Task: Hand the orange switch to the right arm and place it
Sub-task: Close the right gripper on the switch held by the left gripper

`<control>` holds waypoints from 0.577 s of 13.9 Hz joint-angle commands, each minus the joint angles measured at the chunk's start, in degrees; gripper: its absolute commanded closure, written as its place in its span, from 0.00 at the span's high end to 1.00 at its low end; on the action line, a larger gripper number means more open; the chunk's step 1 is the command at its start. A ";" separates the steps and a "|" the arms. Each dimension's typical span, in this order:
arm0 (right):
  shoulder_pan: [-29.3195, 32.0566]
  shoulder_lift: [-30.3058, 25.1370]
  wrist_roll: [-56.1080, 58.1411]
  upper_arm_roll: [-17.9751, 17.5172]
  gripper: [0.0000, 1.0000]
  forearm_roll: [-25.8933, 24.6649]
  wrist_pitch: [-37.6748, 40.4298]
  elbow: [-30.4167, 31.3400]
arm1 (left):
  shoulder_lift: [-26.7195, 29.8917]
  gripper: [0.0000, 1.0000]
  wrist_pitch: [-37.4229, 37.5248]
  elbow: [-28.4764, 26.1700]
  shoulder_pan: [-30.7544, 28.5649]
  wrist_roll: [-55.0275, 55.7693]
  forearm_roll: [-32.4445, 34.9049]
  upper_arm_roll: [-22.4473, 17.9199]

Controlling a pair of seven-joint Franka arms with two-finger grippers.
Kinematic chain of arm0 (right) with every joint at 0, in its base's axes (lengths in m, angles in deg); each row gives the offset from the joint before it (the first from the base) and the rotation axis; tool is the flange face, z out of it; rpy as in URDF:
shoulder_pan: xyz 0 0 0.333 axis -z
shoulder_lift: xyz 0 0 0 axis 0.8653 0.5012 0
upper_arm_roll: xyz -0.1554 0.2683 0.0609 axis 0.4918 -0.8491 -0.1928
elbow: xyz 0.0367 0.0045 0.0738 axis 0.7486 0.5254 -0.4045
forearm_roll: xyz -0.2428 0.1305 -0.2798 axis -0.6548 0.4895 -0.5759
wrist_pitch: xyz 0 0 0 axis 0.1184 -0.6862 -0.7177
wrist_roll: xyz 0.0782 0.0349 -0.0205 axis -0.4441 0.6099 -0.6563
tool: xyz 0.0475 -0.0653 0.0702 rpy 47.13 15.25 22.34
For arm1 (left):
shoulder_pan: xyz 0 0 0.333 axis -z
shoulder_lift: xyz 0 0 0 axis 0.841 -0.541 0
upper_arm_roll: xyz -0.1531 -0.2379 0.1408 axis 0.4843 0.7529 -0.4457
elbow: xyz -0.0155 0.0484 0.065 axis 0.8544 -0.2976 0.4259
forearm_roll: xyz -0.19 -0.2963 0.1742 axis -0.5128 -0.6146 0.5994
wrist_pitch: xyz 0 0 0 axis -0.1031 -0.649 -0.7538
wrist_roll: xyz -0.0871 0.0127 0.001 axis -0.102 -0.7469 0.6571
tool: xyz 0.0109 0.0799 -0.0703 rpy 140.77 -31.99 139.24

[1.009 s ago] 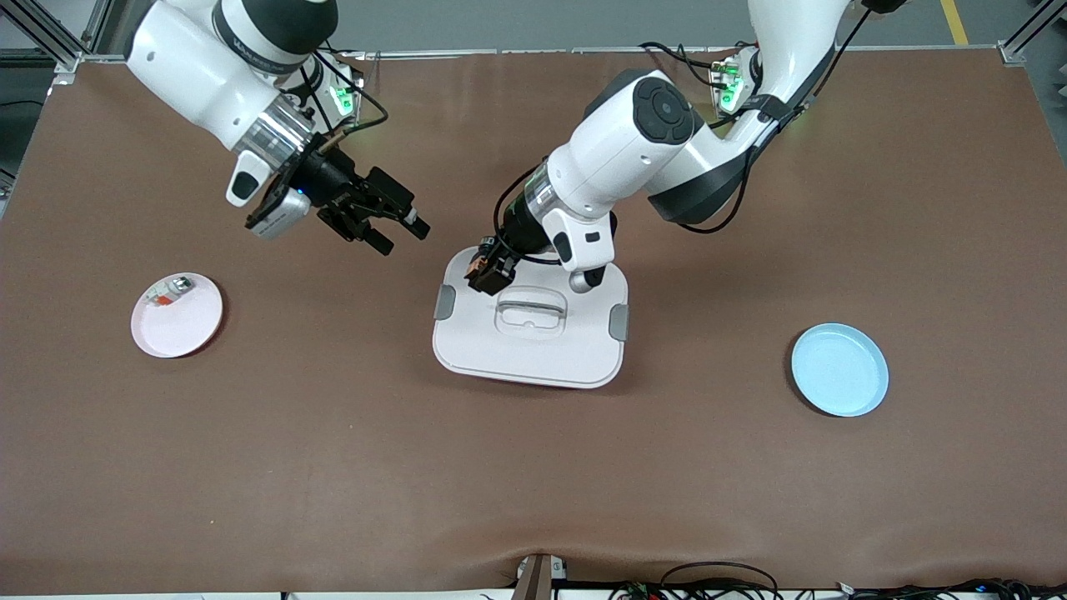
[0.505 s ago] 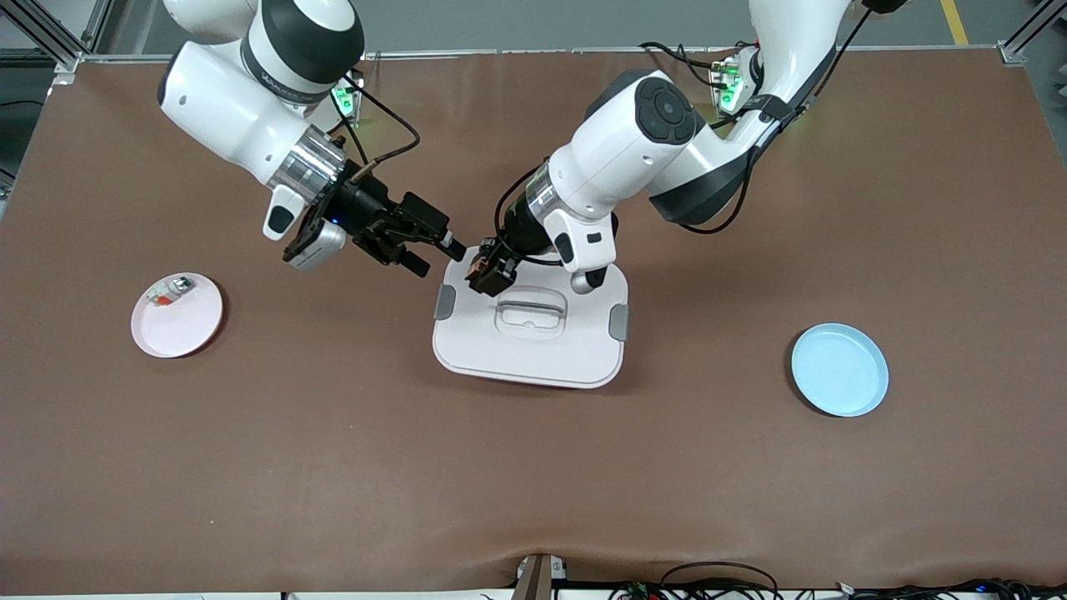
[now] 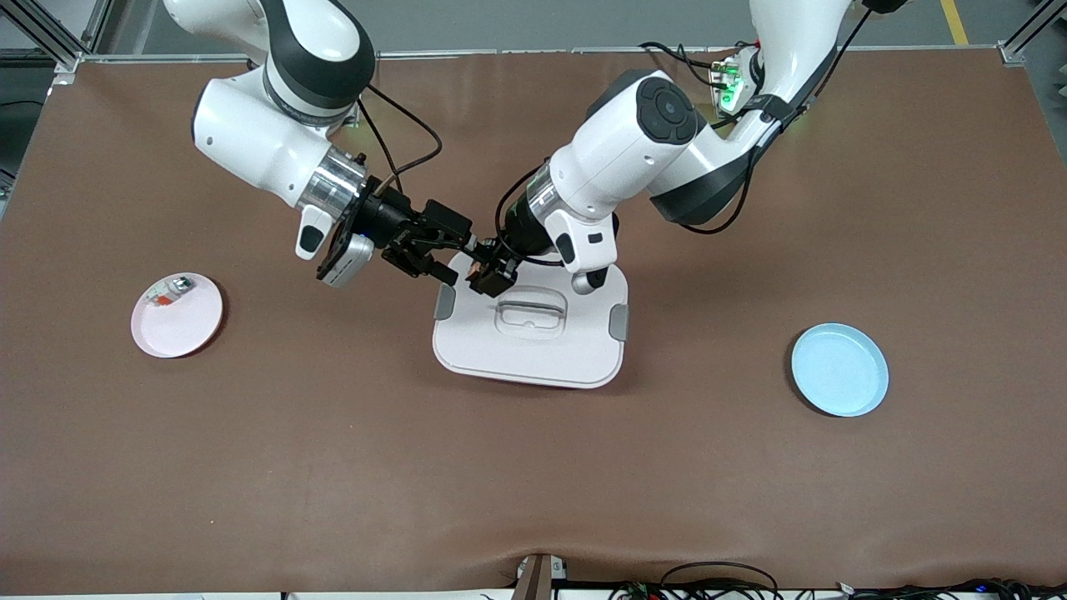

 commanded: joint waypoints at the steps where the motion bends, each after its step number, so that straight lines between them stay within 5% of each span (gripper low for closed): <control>1: -1.13 0.92 3.88 0.67 1.00 2.20 0.42 -1.13 | -0.14 0.29 -0.17 1.14 0.19 0.97 -0.99 0.01; 8: -1.04 2.68 7.76 0.58 1.00 2.64 0.15 -1.04 | 0.21 0.29 -0.26 1.23 0.01 1.84 -0.99 0.28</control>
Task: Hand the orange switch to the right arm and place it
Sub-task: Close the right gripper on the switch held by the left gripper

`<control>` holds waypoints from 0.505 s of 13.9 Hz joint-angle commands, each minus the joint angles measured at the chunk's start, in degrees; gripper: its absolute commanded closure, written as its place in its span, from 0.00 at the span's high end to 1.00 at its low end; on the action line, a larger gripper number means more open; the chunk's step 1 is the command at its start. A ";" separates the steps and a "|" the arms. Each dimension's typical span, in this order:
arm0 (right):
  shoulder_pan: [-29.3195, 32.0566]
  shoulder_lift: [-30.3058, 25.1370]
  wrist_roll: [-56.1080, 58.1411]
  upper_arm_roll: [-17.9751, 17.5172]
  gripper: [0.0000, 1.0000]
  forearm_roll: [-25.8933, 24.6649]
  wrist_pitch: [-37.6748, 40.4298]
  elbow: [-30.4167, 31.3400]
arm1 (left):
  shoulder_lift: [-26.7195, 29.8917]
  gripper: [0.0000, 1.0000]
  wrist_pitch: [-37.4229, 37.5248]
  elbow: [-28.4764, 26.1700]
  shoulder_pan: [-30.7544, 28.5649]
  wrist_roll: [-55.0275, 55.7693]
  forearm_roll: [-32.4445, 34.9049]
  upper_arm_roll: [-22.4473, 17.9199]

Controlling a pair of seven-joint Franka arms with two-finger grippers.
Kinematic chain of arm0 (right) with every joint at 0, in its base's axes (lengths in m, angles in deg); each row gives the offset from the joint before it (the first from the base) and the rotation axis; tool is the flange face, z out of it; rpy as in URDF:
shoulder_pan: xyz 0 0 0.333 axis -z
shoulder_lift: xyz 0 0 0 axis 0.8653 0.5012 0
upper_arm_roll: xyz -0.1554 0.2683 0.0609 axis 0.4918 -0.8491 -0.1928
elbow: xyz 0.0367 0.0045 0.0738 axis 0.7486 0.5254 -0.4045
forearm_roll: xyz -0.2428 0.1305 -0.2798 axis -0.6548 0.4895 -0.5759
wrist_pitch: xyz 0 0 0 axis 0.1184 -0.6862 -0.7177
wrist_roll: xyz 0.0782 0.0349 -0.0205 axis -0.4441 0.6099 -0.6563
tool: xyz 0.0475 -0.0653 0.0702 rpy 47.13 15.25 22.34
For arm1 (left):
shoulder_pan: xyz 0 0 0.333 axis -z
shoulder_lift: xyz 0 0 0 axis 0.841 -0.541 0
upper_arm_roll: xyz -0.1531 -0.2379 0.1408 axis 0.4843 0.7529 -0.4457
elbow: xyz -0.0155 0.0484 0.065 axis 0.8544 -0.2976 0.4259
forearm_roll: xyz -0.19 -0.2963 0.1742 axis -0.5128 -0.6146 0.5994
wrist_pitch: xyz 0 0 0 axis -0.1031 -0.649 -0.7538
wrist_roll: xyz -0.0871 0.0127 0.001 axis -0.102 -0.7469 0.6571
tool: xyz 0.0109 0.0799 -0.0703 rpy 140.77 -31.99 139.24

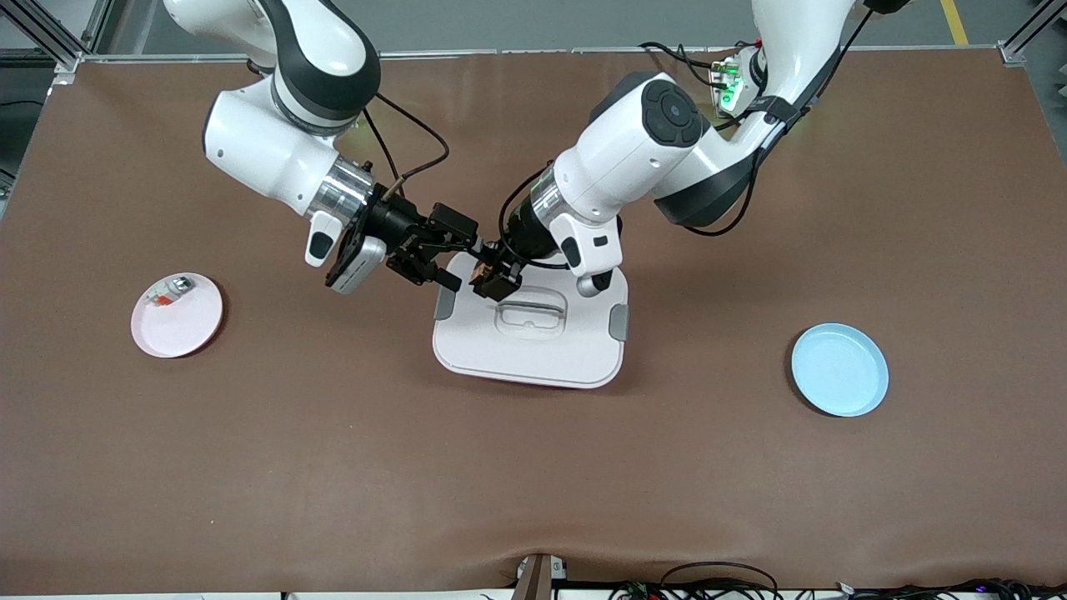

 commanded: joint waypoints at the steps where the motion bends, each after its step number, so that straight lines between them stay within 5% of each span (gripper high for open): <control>1: -0.77 0.87 1.69 0.55 1.00 2.35 0.06 -1.09 | 0.56 0.29 -0.25 0.87 0.22 1.26 -0.99 0.14; 7: -0.51 0.78 1.60 0.64 1.00 4.20 0.41 -1.18 | 0.74 0.30 -0.17 0.87 0.31 1.26 -0.99 0.22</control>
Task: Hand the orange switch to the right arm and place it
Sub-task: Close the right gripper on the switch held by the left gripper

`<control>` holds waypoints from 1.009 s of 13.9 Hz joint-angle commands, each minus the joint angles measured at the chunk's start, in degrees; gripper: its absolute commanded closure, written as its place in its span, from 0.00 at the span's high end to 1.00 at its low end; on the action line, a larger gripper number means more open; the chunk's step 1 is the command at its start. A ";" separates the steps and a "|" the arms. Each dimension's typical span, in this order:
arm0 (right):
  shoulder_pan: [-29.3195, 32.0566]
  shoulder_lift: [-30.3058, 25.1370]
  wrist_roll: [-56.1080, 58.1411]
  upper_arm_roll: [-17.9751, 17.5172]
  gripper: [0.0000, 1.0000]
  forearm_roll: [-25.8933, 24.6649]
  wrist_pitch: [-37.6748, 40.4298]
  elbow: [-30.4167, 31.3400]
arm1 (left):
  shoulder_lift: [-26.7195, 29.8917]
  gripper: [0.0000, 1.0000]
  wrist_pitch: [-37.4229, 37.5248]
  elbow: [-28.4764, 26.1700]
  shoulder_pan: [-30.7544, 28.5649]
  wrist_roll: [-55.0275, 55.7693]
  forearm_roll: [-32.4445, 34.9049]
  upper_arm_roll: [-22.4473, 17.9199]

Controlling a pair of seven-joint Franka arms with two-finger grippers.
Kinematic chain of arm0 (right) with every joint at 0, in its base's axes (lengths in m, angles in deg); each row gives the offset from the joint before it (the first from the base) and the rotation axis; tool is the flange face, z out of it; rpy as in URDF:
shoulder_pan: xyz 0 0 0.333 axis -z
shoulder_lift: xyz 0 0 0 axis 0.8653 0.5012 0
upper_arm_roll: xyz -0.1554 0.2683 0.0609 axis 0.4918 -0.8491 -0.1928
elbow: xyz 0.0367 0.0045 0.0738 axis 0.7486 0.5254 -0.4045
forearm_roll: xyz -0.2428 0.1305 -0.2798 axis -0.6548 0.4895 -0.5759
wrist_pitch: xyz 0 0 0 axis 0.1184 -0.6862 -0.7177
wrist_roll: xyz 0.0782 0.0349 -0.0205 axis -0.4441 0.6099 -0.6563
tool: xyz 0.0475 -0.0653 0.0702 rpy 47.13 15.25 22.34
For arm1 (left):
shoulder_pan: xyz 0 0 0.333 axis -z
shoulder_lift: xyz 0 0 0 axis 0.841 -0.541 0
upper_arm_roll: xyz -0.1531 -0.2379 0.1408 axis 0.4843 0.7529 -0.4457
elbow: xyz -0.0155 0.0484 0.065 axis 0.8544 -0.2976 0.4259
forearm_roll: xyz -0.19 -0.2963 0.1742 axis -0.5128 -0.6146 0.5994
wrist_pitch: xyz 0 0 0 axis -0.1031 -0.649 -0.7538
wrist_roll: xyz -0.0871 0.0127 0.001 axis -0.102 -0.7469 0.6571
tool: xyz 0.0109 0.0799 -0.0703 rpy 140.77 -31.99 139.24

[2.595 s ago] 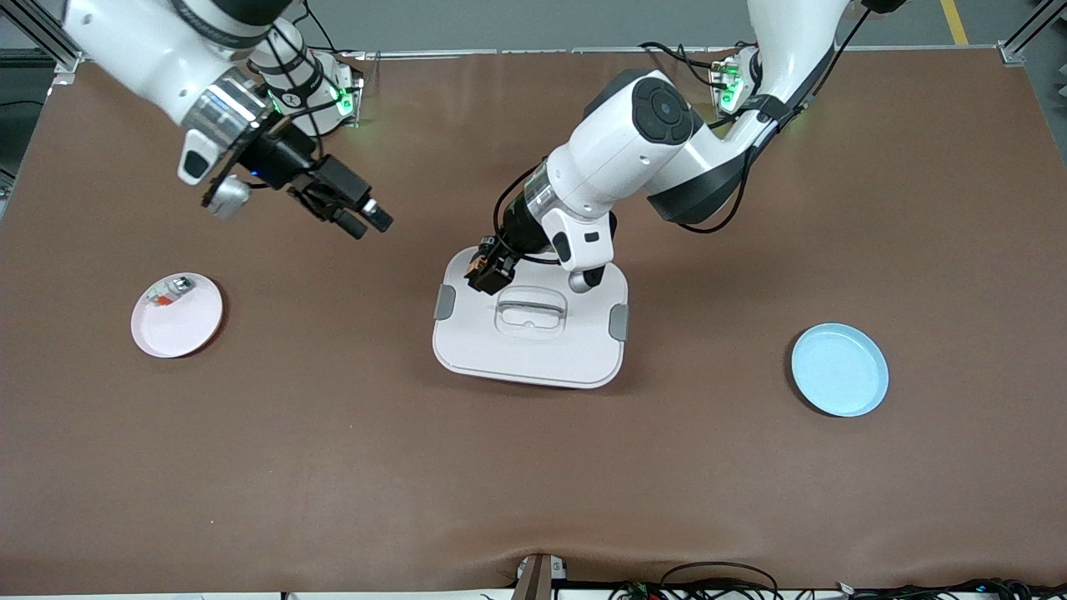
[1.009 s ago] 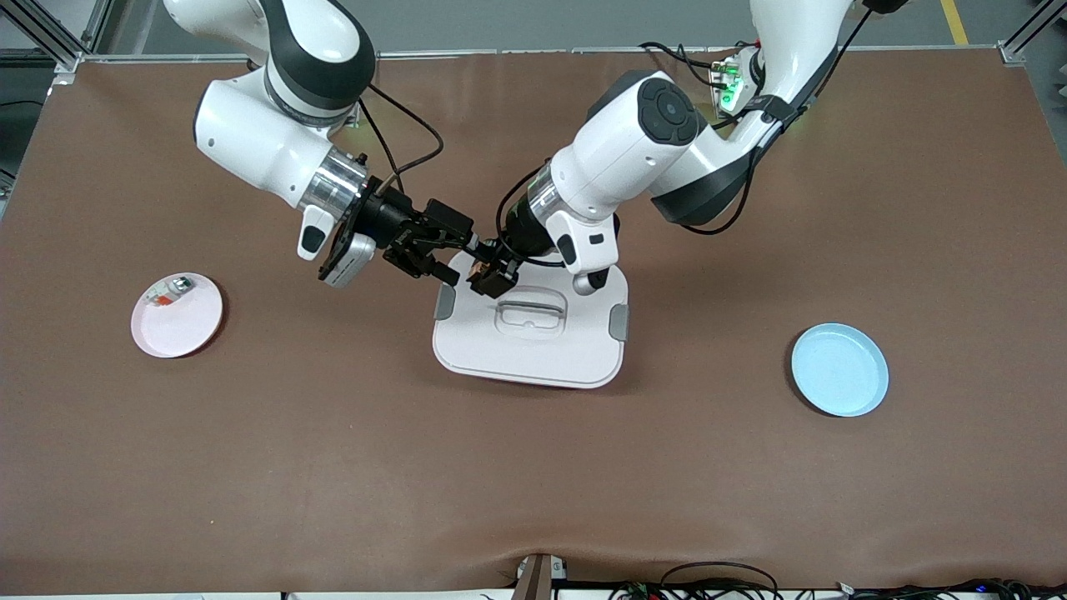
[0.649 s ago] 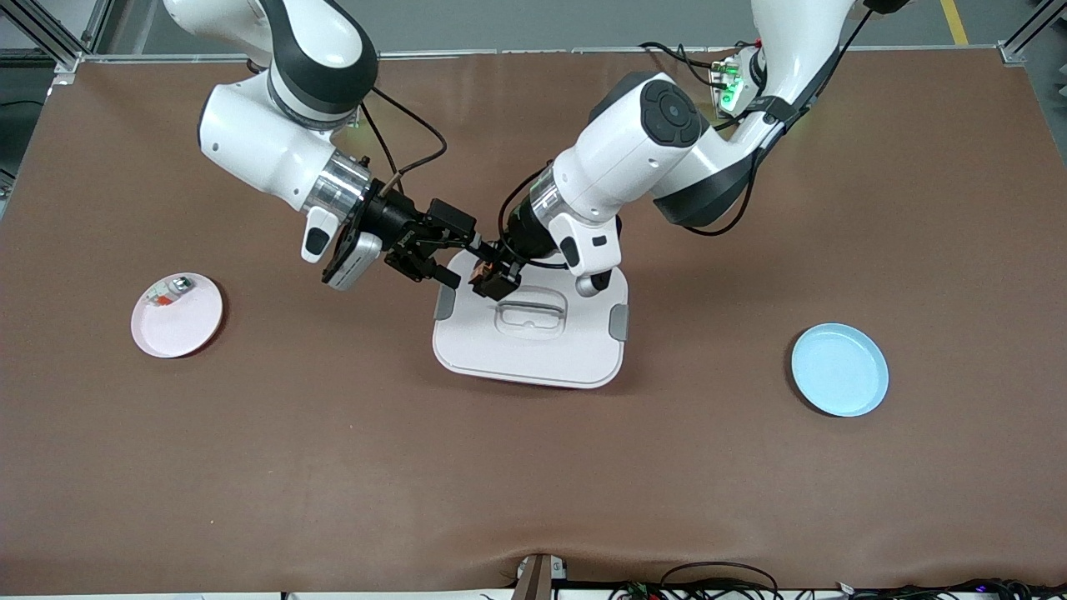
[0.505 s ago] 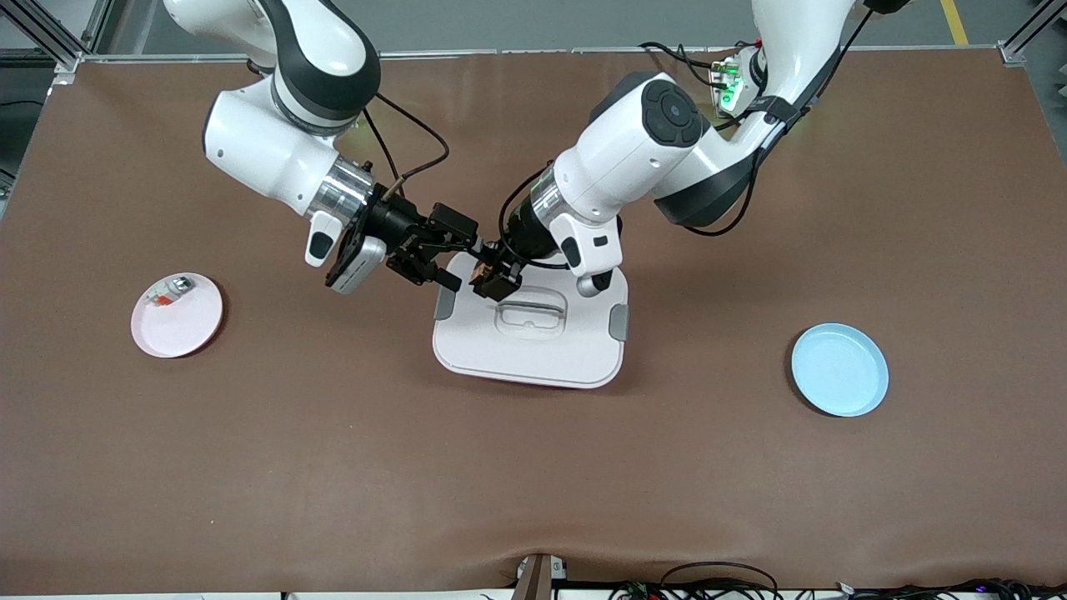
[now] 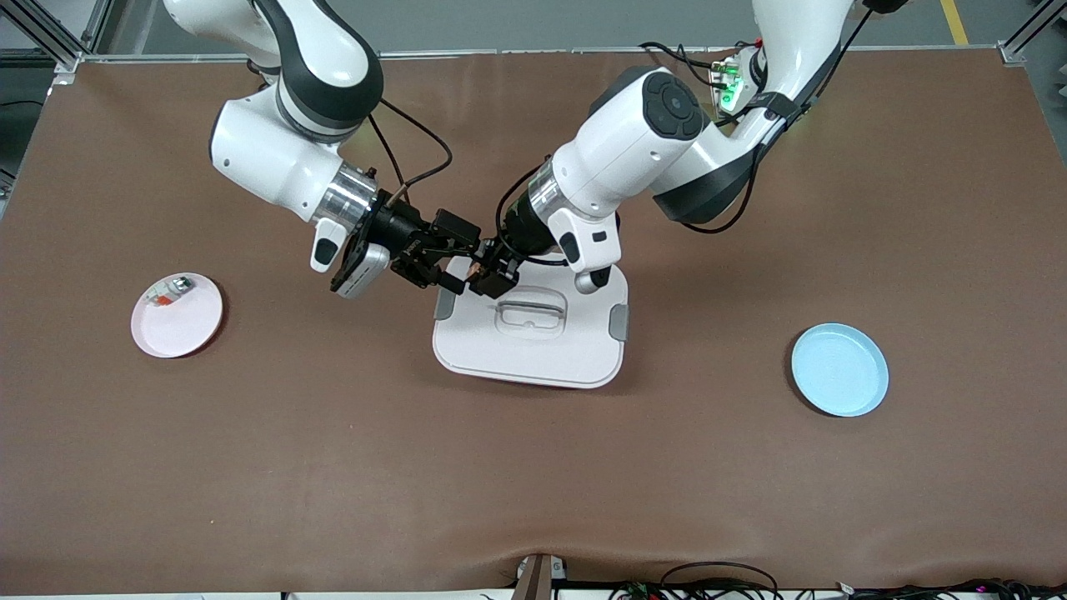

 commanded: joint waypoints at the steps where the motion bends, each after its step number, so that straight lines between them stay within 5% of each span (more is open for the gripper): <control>1: -0.39 0.28 1.42 0.62 1.00 2.08 0.41 -1.08 | 0.72 0.30 -0.15 0.19 0.19 1.00 -0.90 0.06; 4: -0.13 0.28 0.98 0.62 0.93 2.08 0.50 -2.40 | 0.81 0.30 -0.15 0.19 0.10 1.00 -0.99 0.06; 8: -0.13 0.28 1.50 0.71 0.58 2.08 0.41 -2.84 | 0.72 0.30 -0.15 0.19 0.19 1.00 -0.99 0.15; 10: -0.13 0.28 1.51 0.71 0.50 2.08 0.41 -2.93 | 0.72 0.30 -0.15 0.54 0.19 1.00 -0.99 0.15; 12: -0.22 0.28 1.68 0.71 0.30 1.91 0.24 -2.93 | 0.72 0.30 -0.15 0.54 0.10 1.00 -0.99 0.15; 14: -0.48 0.37 1.77 0.71 0.00 1.47 0.24 -2.93 | 0.81 0.33 -0.15 0.54 0.10 1.00 -0.90 0.15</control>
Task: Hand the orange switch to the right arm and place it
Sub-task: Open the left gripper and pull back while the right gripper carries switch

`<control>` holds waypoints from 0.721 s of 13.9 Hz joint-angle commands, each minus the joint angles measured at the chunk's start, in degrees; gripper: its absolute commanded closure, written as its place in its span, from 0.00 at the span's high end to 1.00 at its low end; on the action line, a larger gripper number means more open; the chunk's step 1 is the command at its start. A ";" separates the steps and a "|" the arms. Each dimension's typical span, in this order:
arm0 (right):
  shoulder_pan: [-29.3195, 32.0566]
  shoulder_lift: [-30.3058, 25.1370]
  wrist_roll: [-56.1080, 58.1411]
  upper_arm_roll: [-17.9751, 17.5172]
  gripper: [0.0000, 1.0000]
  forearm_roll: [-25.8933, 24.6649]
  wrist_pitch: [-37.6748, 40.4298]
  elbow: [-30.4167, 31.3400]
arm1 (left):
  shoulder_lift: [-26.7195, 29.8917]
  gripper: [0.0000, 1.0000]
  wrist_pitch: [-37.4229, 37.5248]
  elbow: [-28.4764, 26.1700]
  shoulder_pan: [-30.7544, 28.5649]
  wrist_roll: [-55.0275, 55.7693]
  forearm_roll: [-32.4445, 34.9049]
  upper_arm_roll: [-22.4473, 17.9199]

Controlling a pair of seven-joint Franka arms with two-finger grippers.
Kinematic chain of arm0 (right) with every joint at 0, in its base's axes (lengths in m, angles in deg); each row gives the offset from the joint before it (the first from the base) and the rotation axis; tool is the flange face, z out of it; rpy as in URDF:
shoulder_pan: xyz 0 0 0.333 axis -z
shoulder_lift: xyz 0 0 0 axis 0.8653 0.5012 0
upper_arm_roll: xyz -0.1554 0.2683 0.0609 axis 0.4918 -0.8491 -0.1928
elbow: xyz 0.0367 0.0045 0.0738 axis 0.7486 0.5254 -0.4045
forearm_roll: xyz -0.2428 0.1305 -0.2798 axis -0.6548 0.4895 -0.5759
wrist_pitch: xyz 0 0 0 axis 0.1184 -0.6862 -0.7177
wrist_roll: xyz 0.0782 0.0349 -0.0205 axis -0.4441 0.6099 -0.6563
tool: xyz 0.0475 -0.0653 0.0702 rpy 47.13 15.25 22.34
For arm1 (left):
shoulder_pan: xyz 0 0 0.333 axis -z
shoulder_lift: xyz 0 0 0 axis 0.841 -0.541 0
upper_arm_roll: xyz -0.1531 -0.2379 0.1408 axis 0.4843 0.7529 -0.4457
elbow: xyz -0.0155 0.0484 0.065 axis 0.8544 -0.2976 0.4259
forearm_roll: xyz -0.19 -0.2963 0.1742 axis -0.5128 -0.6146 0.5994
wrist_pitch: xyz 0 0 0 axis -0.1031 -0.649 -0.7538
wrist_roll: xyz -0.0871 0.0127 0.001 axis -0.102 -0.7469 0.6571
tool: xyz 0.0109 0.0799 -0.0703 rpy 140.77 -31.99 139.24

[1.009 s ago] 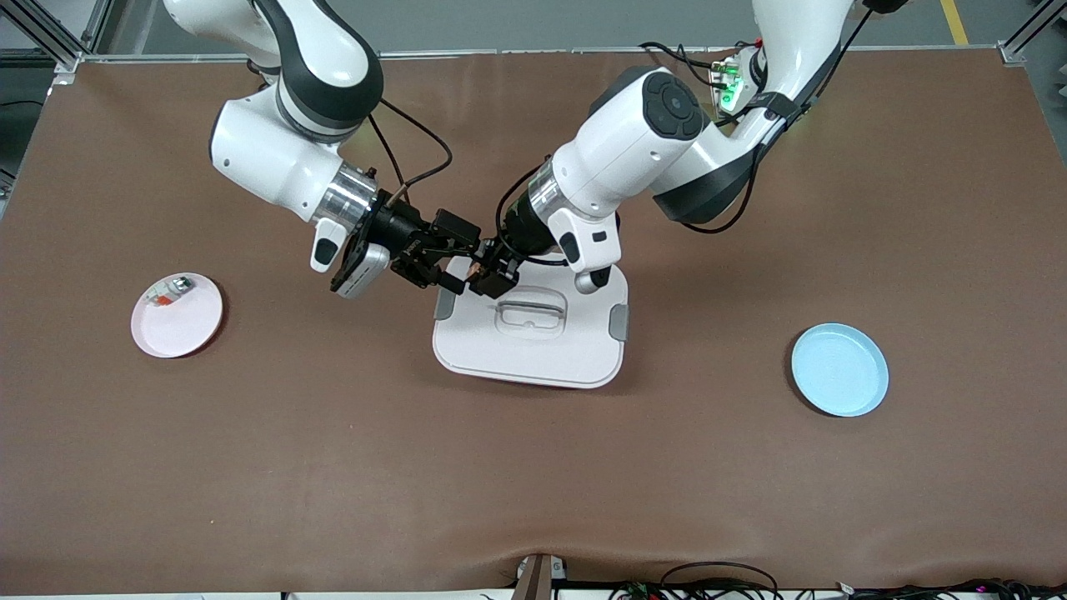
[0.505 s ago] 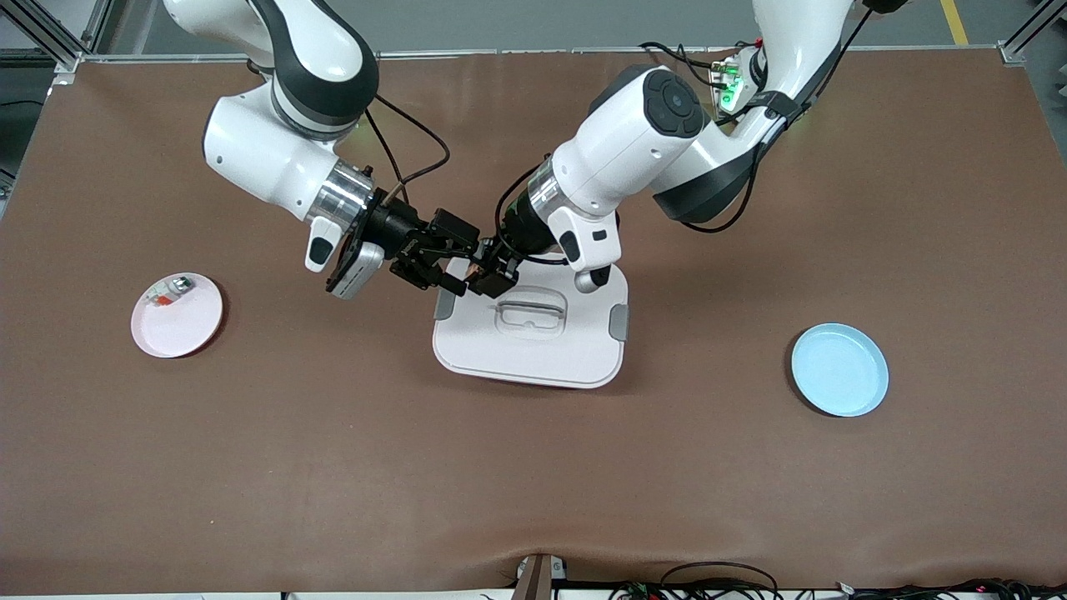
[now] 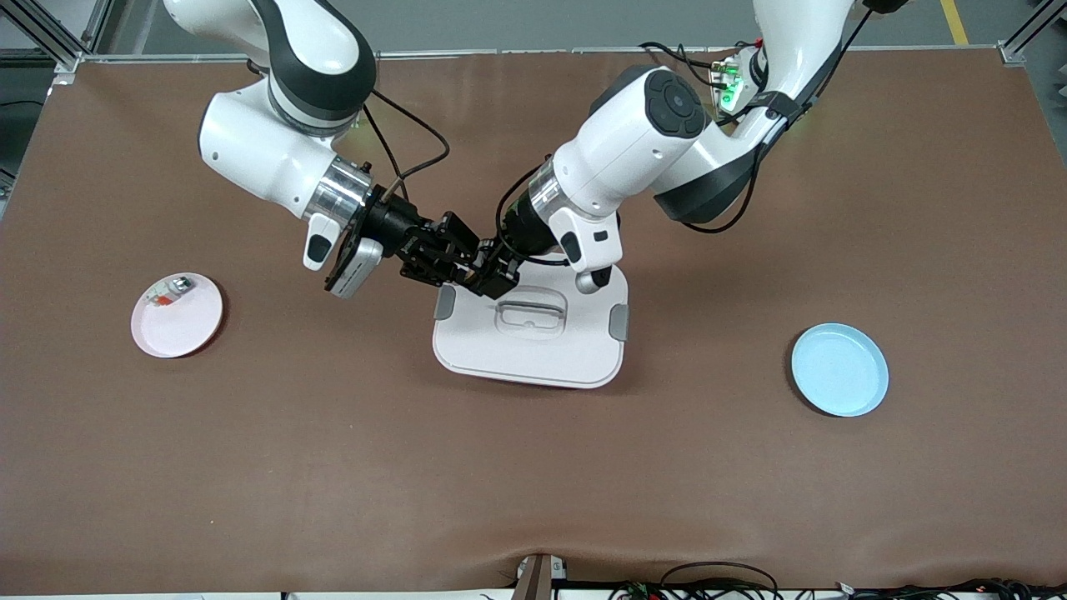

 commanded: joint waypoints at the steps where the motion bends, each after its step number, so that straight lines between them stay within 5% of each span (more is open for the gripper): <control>1: -0.22 0.51 1.14 0.44 0.00 1.12 -0.05 -0.57 | 0.71 0.36 0.04 0.22 0.11 0.51 -0.91 0.22; 4: -0.13 0.60 1.05 0.44 0.00 1.12 -0.05 -0.58 | 0.71 0.53 0.04 0.22 0.11 -0.19 -0.91 0.22; 6: -0.22 1.04 1.22 0.44 0.00 0.85 -0.05 -0.58 | 0.80 1.00 0.04 0.30 0.11 -0.28 -0.82 0.22; 10: 0.40 1.65 3.15 0.61 0.00 0.33 0.04 -0.05 | 0.97 1.00 0.04 0.30 0.37 -0.20 -0.82 0.22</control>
